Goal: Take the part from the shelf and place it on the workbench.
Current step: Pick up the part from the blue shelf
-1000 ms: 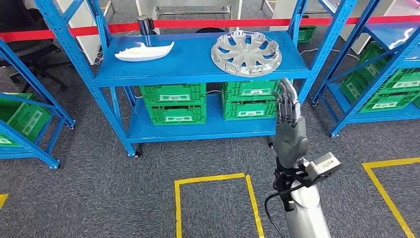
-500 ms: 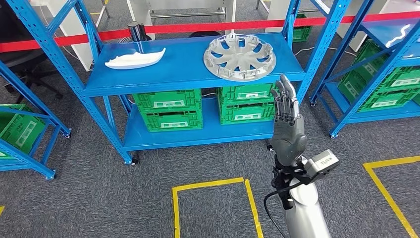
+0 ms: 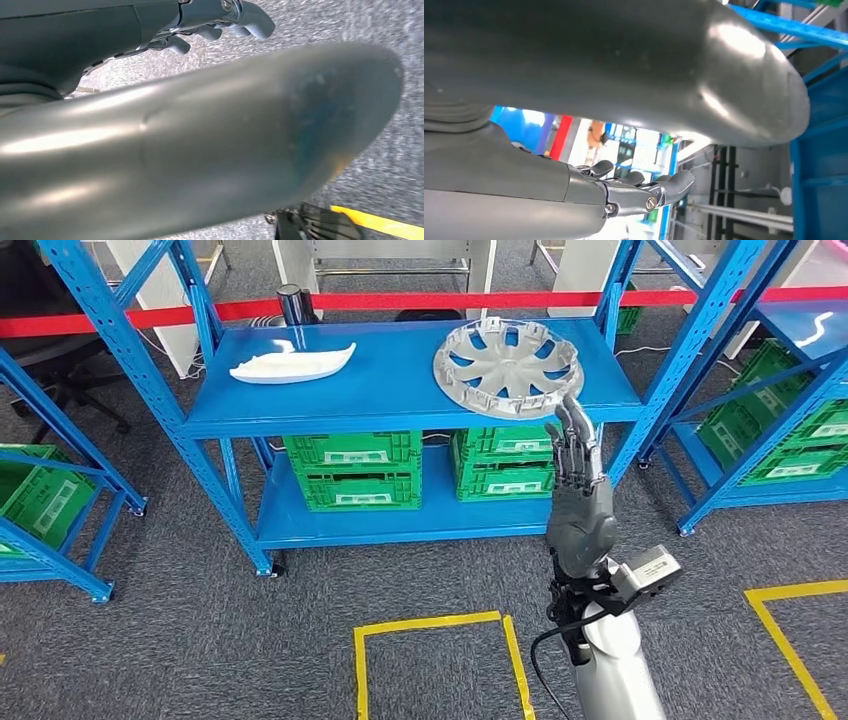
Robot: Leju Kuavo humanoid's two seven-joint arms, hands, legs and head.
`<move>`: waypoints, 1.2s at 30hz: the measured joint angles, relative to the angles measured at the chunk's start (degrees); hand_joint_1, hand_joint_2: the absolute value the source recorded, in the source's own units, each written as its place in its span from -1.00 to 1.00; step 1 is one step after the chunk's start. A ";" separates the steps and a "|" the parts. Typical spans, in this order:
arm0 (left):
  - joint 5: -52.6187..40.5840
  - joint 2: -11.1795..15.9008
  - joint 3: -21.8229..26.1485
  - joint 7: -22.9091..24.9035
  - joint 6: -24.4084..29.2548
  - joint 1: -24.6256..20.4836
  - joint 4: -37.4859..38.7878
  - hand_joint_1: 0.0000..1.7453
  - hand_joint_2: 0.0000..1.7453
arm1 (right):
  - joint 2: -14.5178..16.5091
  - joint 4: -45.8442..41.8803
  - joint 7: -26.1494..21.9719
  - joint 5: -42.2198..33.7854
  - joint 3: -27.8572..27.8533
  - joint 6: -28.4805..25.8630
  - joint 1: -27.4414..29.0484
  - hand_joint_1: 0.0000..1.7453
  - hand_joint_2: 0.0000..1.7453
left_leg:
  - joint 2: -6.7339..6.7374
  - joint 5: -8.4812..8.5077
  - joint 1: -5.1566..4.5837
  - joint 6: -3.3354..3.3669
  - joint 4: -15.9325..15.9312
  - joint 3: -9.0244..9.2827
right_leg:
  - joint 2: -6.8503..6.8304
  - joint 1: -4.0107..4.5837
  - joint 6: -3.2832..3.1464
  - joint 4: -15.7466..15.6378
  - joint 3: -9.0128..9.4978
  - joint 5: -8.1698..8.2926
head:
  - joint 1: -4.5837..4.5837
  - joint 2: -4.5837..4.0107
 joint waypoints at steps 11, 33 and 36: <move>-0.28 0.16 0.03 0.32 -0.21 -0.23 -0.01 -1.00 -1.00 | -0.04 0.26 -0.02 -0.10 0.16 -0.11 0.04 -1.00 -1.00 | 0.22 -5.40 0.37 -3.21 15.97 -9.37 | 0.10 -0.27 -2.32 -3.34 4.59 -1.54 | -0.57 0.01; -0.54 -0.10 0.45 0.26 -0.69 -0.11 0.11 -1.00 -1.00 | -0.06 0.62 0.38 -0.42 0.25 0.94 0.21 -1.00 -1.00 | -0.03 -1.13 -0.07 -0.86 0.83 0.88 | 0.08 0.95 -1.31 -1.89 -0.41 0.03 | -0.31 0.01; -0.52 -0.12 0.49 0.29 -0.63 -0.14 0.09 -1.00 -1.00 | -0.06 0.80 0.82 -0.85 0.47 2.08 -0.21 -1.00 -1.00 | 0.09 -1.36 -0.18 -1.78 2.59 1.15 | 0.12 0.44 -2.29 -3.01 1.68 0.84 | -0.33 0.01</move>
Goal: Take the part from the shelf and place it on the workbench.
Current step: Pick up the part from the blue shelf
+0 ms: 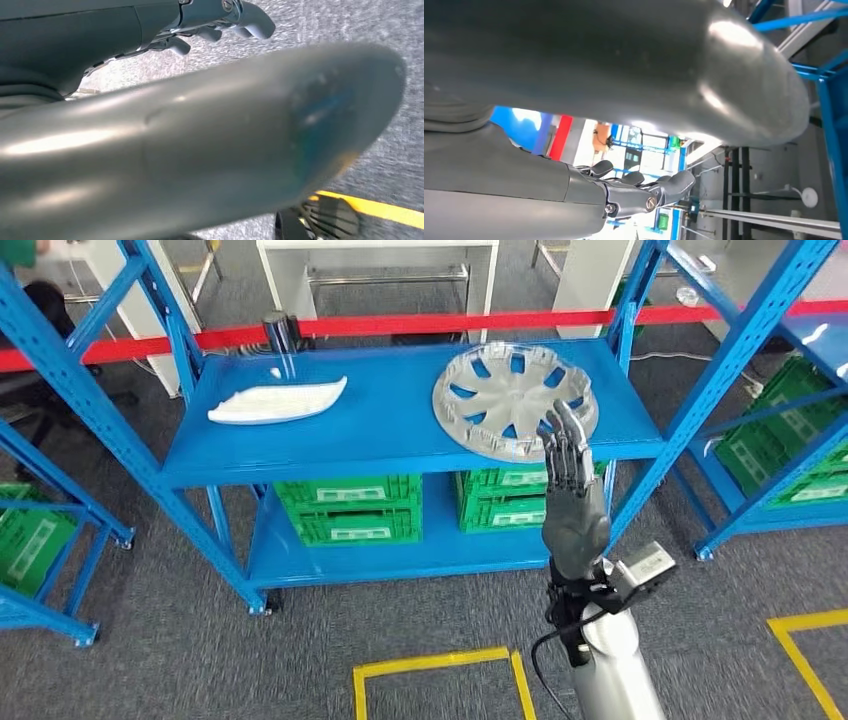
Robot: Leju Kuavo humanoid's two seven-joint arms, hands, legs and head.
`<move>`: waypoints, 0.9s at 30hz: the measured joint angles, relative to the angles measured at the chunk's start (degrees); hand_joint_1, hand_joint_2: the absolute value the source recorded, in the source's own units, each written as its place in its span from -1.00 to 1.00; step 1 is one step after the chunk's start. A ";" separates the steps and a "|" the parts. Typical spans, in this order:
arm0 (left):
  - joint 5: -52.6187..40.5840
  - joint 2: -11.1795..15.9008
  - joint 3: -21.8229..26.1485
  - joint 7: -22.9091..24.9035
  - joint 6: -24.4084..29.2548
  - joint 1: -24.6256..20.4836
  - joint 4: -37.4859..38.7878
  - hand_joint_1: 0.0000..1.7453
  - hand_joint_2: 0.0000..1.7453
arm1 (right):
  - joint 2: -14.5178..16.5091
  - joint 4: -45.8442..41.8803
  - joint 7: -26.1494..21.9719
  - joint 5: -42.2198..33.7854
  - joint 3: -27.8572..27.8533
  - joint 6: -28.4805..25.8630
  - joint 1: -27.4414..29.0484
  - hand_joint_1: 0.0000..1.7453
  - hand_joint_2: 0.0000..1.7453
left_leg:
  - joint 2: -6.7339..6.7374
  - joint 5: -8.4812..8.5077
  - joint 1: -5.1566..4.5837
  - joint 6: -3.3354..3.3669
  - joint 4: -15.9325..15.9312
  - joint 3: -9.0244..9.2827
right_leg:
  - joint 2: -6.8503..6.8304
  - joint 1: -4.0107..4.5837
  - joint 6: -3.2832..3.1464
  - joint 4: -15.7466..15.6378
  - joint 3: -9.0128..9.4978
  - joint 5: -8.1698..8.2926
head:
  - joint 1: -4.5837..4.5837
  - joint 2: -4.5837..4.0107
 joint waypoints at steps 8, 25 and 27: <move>-0.07 -0.01 0.03 0.16 0.25 -0.10 -0.02 -1.00 -1.00 | 0.02 2.10 0.23 0.86 1.74 0.34 -2.13 -1.00 -1.00 | -0.04 0.87 0.54 -1.24 6.79 -8.91 | 0.35 -0.45 -0.12 -0.20 3.78 -2.73 | -0.60 -0.01; -0.66 -0.18 0.14 1.09 0.76 0.02 0.06 -1.00 -1.00 | -0.20 4.26 0.19 -0.02 2.18 -0.26 -3.48 -1.00 -1.00 | 4.04 1.25 0.51 1.33 -2.00 -1.88 | -3.29 0.16 1.64 4.21 -2.62 0.01 | 0.10 -0.01; -0.65 -0.16 0.17 0.89 0.75 0.00 0.05 -1.00 -1.00 | -0.20 4.25 0.11 -0.22 2.27 -0.37 -3.34 -1.00 -1.00 | 5.08 0.59 0.16 0.76 -2.12 -1.32 | -4.93 0.73 1.04 1.05 -1.35 0.44 | 0.15 -0.01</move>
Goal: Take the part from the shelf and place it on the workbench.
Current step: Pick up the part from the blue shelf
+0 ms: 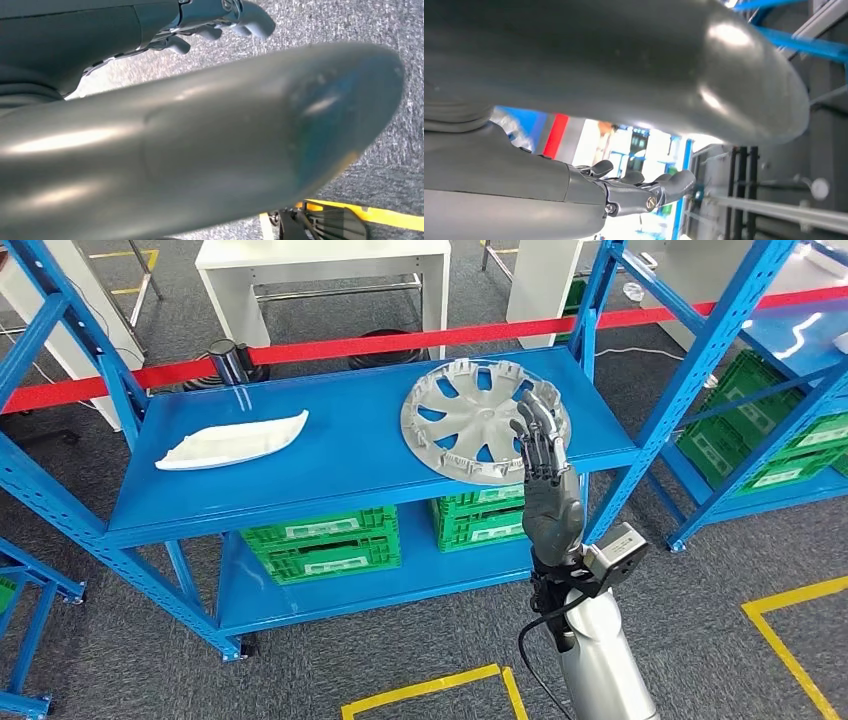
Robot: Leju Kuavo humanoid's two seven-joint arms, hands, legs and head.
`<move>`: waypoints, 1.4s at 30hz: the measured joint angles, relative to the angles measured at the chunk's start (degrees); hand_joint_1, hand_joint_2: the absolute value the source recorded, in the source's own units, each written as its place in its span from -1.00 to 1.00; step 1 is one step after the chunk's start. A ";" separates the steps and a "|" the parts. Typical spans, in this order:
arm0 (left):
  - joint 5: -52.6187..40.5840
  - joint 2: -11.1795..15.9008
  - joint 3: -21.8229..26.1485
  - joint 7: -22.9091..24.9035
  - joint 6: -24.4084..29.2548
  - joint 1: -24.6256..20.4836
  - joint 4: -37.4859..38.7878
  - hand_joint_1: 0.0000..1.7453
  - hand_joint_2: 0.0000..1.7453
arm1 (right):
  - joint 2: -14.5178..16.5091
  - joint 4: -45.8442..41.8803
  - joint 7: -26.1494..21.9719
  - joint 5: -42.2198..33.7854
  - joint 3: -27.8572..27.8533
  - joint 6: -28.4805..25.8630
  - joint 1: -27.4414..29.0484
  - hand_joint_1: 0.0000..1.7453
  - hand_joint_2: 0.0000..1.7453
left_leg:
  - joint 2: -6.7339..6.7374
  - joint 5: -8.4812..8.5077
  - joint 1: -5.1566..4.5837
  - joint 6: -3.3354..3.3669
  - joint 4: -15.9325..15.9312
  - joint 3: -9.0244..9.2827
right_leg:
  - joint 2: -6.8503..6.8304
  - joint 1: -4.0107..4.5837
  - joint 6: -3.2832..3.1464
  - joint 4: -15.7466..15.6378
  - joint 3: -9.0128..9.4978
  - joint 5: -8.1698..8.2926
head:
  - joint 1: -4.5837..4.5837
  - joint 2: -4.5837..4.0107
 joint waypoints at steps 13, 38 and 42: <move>0.05 0.42 0.25 -0.19 0.24 0.17 -0.11 -1.00 -1.00 | 0.19 -0.01 -0.86 -0.77 0.09 0.12 0.62 -1.00 -1.00 | -4.52 3.00 0.07 -1.38 4.64 -6.08 | 5.76 -0.95 -0.88 -0.84 3.39 -2.30 | -0.71 0.01; 0.30 -0.10 1.28 -0.77 0.00 0.01 -0.13 -1.00 -1.00 | 0.43 -0.45 -0.83 3.11 5.35 0.32 -1.19 -1.00 1.00 | -4.71 -4.25 0.20 -1.72 12.62 -7.83 | 4.96 -1.05 -1.61 -2.41 3.31 -1.02 | -0.69 0.01; 0.06 0.05 1.38 -0.36 0.13 0.33 -0.13 -1.00 -1.00 | 0.40 0.17 -0.43 4.54 6.92 0.25 -2.52 -1.00 1.00 | -4.68 1.01 0.79 -2.42 9.77 -8.57 | 5.31 -1.37 -1.14 -2.03 4.39 -2.24 | -0.73 0.01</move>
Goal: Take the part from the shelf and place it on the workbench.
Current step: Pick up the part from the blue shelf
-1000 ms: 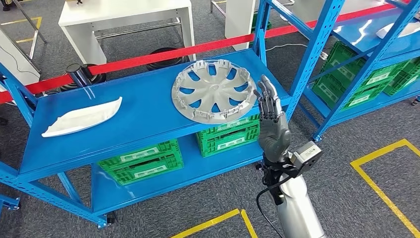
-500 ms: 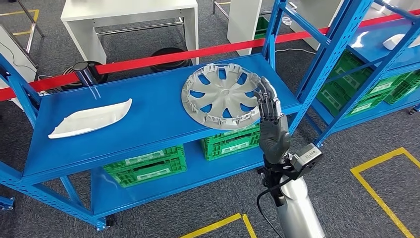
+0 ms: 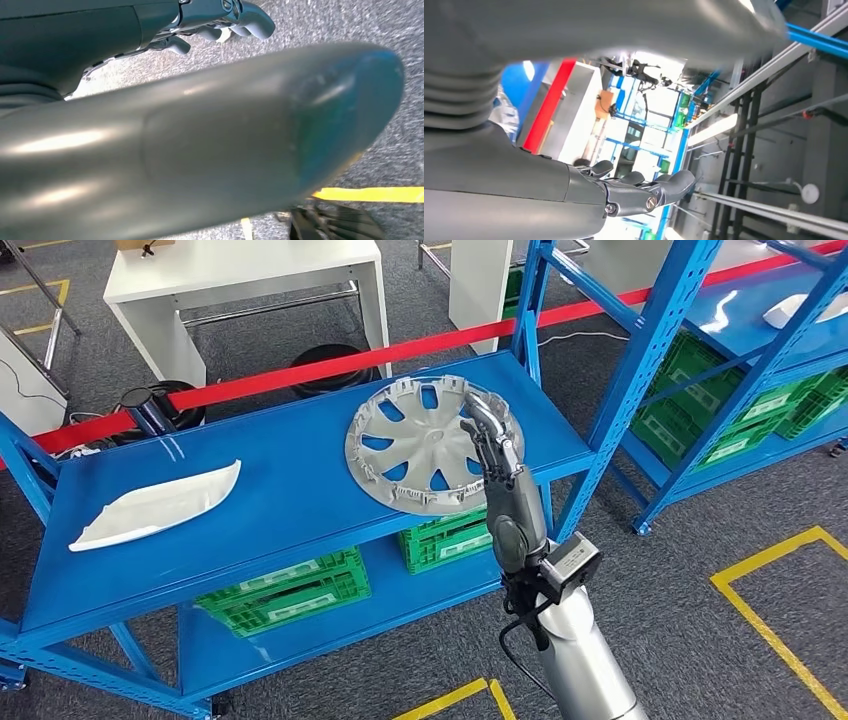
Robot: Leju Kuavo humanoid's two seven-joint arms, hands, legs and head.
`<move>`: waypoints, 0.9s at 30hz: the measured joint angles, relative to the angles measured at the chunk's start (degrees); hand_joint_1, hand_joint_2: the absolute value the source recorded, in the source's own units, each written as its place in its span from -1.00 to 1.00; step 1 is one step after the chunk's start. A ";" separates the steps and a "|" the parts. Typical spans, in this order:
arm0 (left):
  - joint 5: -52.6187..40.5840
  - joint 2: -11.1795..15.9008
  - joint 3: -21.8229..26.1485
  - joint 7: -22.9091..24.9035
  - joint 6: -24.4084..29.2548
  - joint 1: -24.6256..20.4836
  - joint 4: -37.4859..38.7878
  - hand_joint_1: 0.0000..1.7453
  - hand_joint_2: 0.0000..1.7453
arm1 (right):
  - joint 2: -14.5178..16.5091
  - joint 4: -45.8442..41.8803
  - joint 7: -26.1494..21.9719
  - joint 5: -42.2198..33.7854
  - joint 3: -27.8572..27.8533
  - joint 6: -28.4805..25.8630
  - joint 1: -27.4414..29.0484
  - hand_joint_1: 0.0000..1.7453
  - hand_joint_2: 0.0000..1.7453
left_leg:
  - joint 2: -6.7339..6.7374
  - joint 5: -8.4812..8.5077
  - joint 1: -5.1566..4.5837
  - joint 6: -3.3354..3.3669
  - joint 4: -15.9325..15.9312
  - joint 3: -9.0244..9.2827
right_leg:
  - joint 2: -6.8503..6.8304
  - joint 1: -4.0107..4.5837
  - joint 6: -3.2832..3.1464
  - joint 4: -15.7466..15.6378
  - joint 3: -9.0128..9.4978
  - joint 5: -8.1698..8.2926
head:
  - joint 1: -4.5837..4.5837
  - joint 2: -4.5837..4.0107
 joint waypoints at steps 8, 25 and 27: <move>-0.97 0.13 0.22 2.41 -0.34 0.12 0.11 -1.00 -1.00 | -1.01 1.93 0.04 0.00 1.81 -0.64 -3.39 -1.00 -0.50 | -0.30 2.97 0.05 2.63 -10.29 4.95 | 0.00 -0.01 2.75 2.27 -0.11 -2.53 | 0.05 0.00; -3.80 0.17 0.13 4.91 -2.25 0.40 0.30 -1.00 -1.00 | -7.01 1.98 0.76 5.89 1.82 -8.53 -1.27 -1.00 1.00 | -0.21 0.46 -0.42 2.26 -10.93 8.01 | -0.08 0.53 1.70 0.60 -3.56 2.46 | 0.51 0.01; -4.08 0.17 0.11 5.26 -2.26 0.47 0.30 -1.00 -0.50 | -7.73 1.87 1.42 7.54 1.82 -10.03 -0.97 -1.00 1.00 | -0.22 0.49 -0.42 2.06 -11.17 8.16 | -0.10 0.54 1.54 0.60 -3.50 2.36 | 0.52 -0.01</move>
